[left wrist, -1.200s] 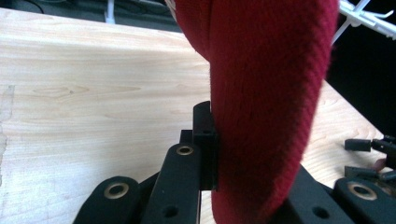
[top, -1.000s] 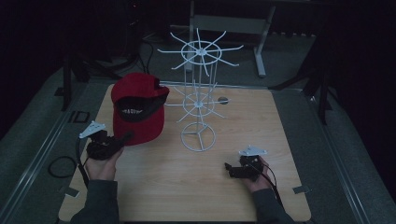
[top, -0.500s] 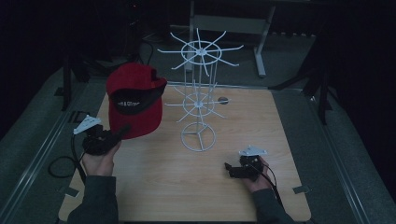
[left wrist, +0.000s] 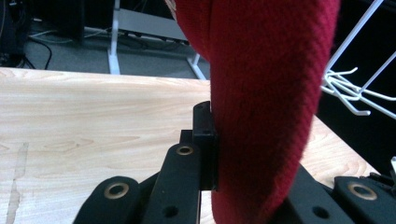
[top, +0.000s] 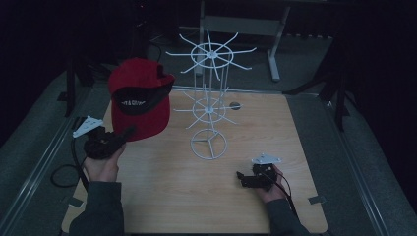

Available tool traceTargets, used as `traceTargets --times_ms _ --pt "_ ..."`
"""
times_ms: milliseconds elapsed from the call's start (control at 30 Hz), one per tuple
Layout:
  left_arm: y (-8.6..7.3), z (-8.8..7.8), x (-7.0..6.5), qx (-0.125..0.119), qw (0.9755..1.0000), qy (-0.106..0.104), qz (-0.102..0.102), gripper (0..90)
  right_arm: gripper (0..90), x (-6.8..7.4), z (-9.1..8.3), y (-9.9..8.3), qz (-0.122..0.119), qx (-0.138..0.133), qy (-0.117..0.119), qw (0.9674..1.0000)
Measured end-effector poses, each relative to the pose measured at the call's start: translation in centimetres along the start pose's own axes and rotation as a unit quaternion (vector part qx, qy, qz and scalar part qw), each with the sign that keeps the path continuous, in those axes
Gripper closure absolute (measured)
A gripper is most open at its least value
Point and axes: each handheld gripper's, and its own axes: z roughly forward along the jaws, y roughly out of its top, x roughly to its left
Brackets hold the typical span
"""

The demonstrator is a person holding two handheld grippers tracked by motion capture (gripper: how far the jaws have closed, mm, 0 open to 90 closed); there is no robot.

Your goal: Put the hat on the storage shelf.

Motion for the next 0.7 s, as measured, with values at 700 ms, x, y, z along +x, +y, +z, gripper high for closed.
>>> traceTargets --times_ms 700 --pt "1.7 -1.0 -0.5 -0.026 0.9996 -0.003 0.007 85.1 14.7 0.0 0.0 0.0 0.0 0.001 0.0 1.0"
